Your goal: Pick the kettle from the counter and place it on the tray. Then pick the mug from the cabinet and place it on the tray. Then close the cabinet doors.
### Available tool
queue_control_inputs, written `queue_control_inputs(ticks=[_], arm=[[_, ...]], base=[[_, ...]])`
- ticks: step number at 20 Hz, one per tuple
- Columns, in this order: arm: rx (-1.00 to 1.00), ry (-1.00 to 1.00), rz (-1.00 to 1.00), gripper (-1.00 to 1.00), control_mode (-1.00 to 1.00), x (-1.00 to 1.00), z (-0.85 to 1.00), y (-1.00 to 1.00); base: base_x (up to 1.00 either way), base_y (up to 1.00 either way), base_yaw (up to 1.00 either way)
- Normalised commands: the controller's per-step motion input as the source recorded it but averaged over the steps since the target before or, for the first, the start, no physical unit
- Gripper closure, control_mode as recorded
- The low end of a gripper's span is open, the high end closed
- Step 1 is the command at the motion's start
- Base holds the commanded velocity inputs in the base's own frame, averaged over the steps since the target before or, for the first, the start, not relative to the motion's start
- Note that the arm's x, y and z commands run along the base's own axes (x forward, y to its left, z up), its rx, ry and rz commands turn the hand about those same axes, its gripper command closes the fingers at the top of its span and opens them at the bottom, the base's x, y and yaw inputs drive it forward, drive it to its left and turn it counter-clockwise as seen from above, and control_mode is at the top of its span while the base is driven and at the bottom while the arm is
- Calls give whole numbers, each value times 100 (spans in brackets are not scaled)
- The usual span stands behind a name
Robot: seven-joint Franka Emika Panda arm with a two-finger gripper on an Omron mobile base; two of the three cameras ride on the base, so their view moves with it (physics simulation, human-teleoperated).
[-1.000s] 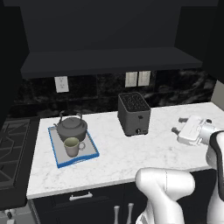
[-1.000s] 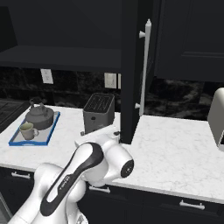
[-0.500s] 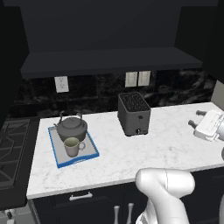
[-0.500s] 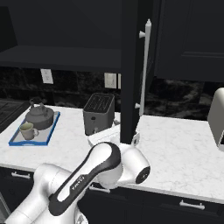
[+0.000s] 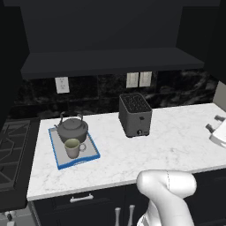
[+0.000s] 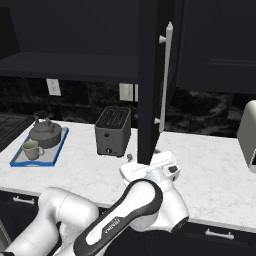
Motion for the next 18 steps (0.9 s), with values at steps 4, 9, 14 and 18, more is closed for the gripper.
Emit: queue_control_inputs(ticks=[4, 9, 14, 18], arm=[[10, -15, -6, -100, -100, -6, 2, -65], [6, -9, -10, -100, -100, -13, 14, -56], [1, -8, -12, -100, -100, -17, 28, -53], [0, -2, -11, -100, -100, -9, 30, -33]], base=[[0, 0, 0], [0, 0, 0], [0, 0, 0], [0, 0, 0]])
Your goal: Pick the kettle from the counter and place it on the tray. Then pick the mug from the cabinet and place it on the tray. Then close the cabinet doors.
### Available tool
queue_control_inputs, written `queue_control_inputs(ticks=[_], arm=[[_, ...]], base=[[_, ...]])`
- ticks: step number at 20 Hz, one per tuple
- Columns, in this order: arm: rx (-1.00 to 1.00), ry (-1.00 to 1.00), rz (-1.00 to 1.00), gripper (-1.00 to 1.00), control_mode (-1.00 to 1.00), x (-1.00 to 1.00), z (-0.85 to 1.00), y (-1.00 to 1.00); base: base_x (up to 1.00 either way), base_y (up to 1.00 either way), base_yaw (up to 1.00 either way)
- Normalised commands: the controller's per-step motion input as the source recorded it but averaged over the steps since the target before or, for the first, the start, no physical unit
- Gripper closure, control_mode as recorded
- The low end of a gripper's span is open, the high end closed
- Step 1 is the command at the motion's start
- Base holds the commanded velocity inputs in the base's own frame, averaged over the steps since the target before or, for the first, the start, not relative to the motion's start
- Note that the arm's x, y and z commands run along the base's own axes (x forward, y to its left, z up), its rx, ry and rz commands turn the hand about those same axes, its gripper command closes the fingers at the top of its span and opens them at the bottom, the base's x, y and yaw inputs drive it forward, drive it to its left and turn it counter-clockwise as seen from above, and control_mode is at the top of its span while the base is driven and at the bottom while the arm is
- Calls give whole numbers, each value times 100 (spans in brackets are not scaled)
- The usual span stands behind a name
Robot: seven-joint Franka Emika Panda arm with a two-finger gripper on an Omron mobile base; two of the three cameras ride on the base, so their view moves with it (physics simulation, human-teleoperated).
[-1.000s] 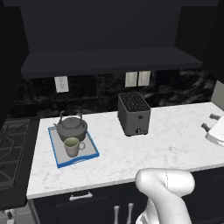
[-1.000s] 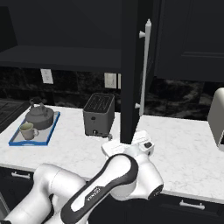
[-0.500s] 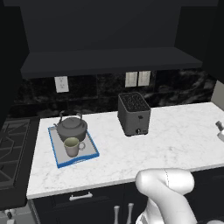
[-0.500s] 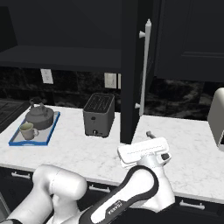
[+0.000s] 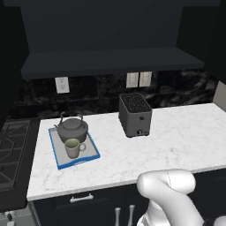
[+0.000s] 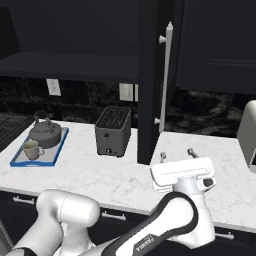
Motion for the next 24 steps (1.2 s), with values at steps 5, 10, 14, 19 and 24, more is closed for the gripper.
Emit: queue_control_inputs(ticks=[5, 10, 14, 19, 24], arm=[[-1, -10, -2, -100, -100, -4, 41, -4], [-7, -13, 0, -100, -100, -5, 51, 0], [-10, -15, 0, -100, -100, -8, 55, 1], [-17, -15, 0, -100, -100, -11, 51, 23], [-28, -4, 4, -100, -100, 0, 38, 67]], base=[[0, 0, 0], [0, 0, 0], [0, 0, 0], [0, 0, 0], [0, 0, 0]])
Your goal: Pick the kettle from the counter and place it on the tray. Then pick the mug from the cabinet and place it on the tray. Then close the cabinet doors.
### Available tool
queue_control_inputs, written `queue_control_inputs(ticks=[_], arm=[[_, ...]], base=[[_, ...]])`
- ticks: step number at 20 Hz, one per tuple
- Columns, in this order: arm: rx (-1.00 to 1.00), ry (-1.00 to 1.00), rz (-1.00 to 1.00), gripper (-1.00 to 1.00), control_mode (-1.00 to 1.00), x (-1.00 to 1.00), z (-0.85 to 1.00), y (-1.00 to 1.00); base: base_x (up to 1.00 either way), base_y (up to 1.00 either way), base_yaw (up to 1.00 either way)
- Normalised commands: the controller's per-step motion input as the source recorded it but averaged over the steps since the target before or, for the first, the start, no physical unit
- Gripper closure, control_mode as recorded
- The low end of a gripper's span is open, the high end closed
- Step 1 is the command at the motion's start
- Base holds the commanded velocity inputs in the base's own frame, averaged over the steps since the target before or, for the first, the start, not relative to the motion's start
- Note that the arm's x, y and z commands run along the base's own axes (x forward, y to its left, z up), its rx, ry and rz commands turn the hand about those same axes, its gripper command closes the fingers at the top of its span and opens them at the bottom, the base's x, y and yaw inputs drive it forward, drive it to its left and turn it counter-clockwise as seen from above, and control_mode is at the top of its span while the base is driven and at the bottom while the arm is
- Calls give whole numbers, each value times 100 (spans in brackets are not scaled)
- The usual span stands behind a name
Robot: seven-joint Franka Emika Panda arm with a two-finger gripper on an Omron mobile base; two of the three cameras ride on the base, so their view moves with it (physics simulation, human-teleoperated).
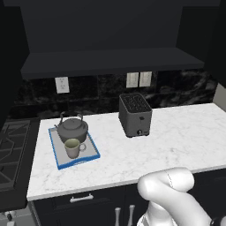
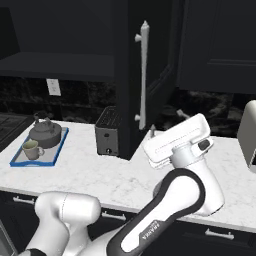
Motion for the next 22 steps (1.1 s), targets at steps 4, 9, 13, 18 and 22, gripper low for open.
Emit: queue_control_inputs(ticks=[4, 9, 13, 18, 22], arm=[[-31, 0, 8, -100, -100, 1, 29, 79], [-22, 0, 0, -100, -100, 13, 34, 80], [-14, 1, -9, -100, -100, 29, 19, 89], [-12, 1, -17, -100, -100, 46, 2, 94], [-14, 4, -21, -100, -100, 61, 3, 94]], base=[[0, 0, 0], [0, 0, 0], [0, 0, 0], [0, 0, 0], [0, 0, 0]])
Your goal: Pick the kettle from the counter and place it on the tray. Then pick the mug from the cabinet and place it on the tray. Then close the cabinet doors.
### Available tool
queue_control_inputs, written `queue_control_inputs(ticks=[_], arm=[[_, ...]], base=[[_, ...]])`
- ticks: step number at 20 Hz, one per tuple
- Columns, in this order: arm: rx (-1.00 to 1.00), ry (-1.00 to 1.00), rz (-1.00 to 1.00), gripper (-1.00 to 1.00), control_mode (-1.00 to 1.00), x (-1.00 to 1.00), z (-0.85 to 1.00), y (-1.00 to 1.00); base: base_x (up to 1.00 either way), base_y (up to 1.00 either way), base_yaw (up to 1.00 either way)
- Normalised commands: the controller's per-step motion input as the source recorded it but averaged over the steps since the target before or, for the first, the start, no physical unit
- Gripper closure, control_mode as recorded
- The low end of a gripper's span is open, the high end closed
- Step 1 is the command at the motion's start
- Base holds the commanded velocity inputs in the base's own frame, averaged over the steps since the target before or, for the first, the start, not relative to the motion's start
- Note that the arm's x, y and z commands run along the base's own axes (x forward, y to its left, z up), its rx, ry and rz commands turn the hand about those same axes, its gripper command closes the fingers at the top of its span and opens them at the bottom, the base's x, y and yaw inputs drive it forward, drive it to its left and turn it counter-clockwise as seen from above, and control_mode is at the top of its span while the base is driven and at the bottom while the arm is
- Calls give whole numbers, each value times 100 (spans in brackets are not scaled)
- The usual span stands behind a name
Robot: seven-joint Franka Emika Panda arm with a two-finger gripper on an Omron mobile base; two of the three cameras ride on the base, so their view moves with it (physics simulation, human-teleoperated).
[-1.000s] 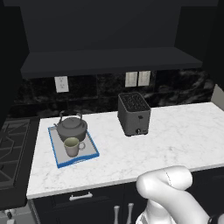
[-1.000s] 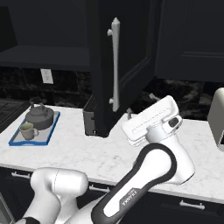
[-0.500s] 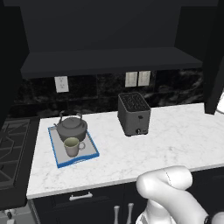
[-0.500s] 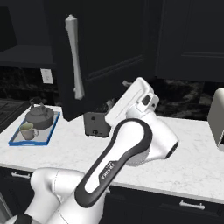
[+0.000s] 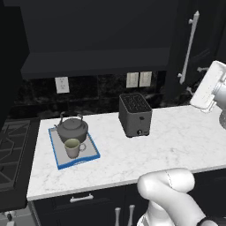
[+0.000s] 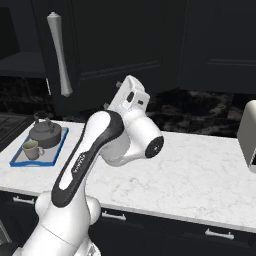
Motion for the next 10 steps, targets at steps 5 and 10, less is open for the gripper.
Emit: queue_control_inputs(ticks=[5, 10], arm=[[-18, 12, -24, -100, -100, 73, 10, 88], [-17, 20, -29, -100, -100, 86, 13, 76]], base=[[0, 0, 0], [0, 0, 0]])
